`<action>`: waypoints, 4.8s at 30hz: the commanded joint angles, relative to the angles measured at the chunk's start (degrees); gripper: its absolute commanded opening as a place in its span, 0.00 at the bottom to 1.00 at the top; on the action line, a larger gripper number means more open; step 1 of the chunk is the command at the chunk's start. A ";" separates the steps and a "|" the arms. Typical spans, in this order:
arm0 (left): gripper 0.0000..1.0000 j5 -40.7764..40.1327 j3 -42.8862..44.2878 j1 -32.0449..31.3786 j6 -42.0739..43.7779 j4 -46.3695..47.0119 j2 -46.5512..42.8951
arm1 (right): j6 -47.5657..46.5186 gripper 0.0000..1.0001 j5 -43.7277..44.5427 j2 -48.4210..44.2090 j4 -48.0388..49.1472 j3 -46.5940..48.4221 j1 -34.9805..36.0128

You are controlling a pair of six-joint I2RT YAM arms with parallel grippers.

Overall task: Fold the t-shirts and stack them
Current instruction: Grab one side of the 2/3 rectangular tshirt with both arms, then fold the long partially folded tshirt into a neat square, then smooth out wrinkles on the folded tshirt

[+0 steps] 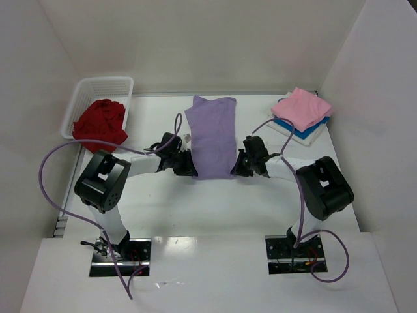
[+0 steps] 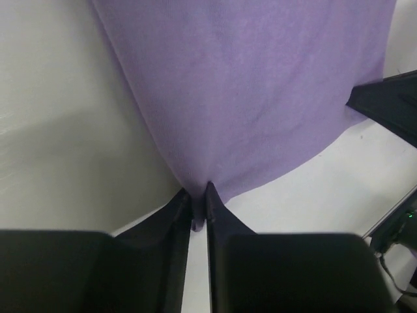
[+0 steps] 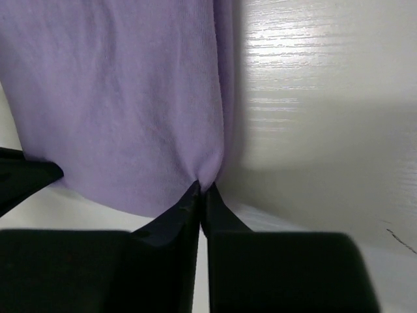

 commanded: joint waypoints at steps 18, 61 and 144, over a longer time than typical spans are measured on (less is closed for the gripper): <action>0.00 -4.14 -6.47 -3.26 -1.87 -15.79 -21.65 | 8.29 0.00 2.82 -17.68 -9.26 -5.67 9.02; 0.00 -8.18 59.44 15.81 10.71 -20.91 27.56 | -10.77 0.00 -3.15 41.18 -20.34 76.14 -10.75; 0.78 -4.22 29.21 10.80 14.57 -19.15 10.51 | -11.74 0.49 -4.12 17.35 -8.05 39.49 -3.11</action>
